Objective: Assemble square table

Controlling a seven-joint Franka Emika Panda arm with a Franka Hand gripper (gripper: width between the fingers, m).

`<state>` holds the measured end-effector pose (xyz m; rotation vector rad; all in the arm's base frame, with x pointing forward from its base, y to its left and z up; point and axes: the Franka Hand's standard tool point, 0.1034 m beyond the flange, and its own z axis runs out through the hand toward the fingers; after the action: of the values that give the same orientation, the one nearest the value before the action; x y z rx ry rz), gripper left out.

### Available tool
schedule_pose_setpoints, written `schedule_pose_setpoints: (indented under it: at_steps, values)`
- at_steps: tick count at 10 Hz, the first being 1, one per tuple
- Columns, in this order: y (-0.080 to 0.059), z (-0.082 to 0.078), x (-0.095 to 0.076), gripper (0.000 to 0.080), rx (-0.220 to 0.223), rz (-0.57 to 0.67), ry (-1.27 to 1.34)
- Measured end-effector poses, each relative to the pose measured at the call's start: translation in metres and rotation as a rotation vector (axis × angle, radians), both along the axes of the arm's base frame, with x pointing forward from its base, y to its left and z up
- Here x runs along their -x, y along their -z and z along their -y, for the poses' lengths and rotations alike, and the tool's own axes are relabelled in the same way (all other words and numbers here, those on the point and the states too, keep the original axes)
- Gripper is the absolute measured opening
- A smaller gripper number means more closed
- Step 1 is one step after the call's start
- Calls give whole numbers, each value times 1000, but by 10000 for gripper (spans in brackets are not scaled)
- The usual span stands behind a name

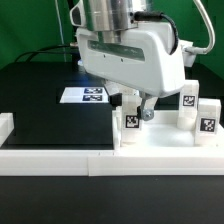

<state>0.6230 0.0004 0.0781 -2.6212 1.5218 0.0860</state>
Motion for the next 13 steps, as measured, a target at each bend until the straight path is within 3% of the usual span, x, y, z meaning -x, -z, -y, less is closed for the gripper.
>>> schedule_pose_setpoints:
  at_steps: [3, 4, 5, 6, 7, 10, 13]
  values:
    - [0, 1, 0, 648, 8, 38, -333]
    - [-2, -3, -2, 648, 45, 54, -612]
    - [-2, -5, -3, 648, 46, 70, -765]
    - [-2, -3, -3, 648, 46, 71, -790]
    - [-2, -3, -3, 648, 46, 69, -766]
    - [-1, -2, -3, 289, 46, 64, -717]
    - [-1, 1, -2, 289, 30, 2, -300]
